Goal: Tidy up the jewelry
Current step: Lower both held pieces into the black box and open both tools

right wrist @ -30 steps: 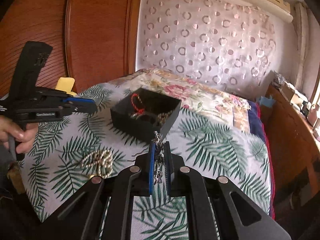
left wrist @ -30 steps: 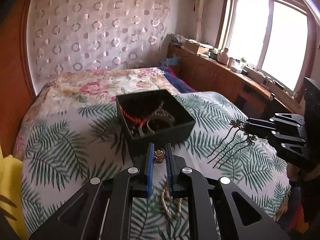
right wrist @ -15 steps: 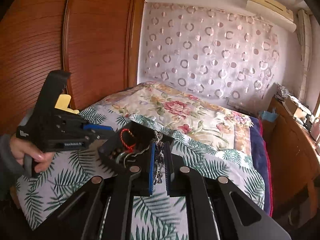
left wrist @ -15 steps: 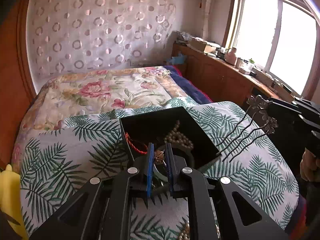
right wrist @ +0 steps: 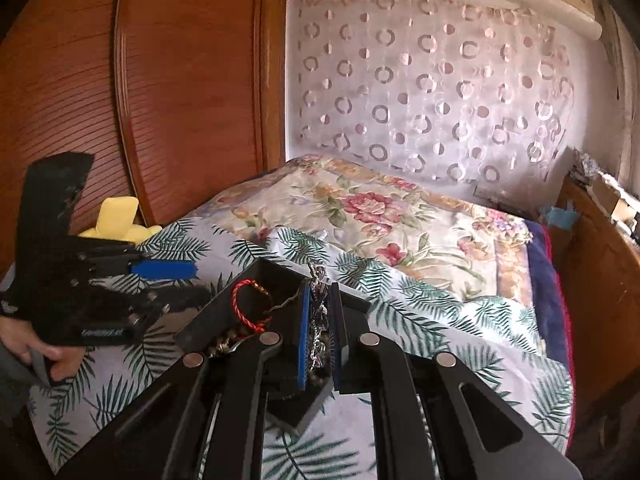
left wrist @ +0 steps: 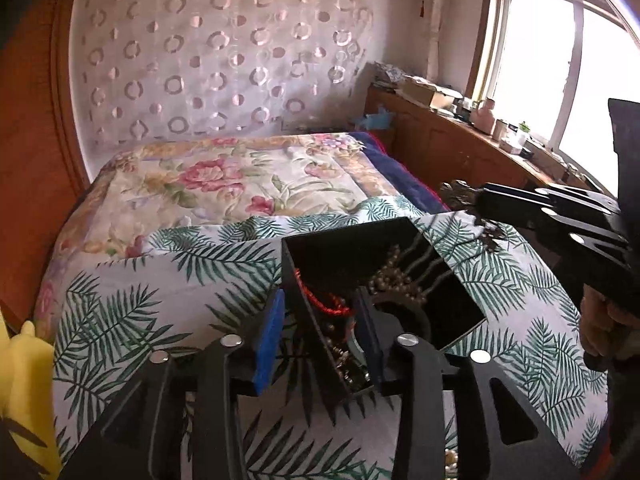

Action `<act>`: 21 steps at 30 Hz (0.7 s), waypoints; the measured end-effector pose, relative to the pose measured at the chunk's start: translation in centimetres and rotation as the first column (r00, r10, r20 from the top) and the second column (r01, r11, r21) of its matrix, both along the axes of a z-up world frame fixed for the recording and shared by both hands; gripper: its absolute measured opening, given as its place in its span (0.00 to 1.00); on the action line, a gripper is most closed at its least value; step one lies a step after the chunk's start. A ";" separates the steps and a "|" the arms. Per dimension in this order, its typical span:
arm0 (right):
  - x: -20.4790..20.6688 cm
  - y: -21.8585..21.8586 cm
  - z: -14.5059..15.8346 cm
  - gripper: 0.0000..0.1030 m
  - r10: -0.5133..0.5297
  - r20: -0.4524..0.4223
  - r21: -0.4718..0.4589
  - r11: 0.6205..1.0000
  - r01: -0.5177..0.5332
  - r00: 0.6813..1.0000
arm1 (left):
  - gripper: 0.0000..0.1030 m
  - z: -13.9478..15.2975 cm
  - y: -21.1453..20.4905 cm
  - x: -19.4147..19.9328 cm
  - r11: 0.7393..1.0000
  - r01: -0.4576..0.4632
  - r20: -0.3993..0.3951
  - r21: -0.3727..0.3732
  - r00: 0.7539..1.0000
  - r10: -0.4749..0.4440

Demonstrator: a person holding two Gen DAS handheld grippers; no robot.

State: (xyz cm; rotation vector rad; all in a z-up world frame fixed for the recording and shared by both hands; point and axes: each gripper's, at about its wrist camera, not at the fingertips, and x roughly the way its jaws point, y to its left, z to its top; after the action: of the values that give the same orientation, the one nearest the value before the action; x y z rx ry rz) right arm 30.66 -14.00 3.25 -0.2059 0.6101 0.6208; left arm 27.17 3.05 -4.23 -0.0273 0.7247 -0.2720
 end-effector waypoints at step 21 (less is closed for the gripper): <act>2.4 2.6 -4.0 0.12 -0.005 -0.112 -0.005 1.000 0.005 0.994 | 0.57 -0.5 1.3 -2.1 0.999 -0.023 0.014 0.028 1.000 0.022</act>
State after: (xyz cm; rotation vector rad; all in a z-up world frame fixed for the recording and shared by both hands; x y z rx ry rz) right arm 33.05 -11.42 -0.74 -0.1743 0.7205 0.6290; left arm 25.04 4.31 -4.72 -0.0074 0.7145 -0.2402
